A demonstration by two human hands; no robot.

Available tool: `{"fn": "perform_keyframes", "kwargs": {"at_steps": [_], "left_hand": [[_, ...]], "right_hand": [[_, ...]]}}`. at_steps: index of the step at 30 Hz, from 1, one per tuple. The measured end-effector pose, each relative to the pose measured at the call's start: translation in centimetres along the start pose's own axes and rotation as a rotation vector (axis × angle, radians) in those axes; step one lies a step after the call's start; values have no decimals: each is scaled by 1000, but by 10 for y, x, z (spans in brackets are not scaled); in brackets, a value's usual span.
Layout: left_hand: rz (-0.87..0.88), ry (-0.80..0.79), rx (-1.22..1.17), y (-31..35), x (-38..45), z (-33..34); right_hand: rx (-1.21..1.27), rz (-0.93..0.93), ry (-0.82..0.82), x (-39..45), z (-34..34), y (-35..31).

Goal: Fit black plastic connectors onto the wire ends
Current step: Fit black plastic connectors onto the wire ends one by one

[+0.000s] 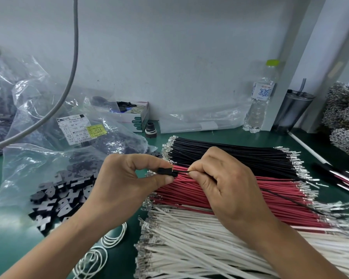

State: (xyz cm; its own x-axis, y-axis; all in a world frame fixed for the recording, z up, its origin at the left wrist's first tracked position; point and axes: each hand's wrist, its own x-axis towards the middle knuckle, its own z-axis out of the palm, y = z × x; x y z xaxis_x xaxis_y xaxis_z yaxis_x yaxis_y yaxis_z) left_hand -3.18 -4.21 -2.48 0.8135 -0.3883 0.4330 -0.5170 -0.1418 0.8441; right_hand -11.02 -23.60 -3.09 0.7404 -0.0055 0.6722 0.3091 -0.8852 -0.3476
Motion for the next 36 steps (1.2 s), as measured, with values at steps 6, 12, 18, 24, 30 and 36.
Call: {"fn": "perform_keyframes", "kwargs": {"at_steps": [6,12,18,24,30,36], "left_hand": [[6,14,40,-1,-2,2],[6,91,-39,1,2,3],[-79,186,-202,-7,7,-6],[-113,174,-268,-6,8,-5],[-133,181,-276,-8,8,-5],[-129,172,-329,-7,9,-6]], "right_hand": [[42,-12,-5,0,2,0],[-96,-34,131,7,-4,-1],[-236,-92,-60,3,0,-9],[-146,64,-199,-1,5,-6],[-159,103,-233,1,5,-10],[-47,132,-142,1,-6,-3]]}}
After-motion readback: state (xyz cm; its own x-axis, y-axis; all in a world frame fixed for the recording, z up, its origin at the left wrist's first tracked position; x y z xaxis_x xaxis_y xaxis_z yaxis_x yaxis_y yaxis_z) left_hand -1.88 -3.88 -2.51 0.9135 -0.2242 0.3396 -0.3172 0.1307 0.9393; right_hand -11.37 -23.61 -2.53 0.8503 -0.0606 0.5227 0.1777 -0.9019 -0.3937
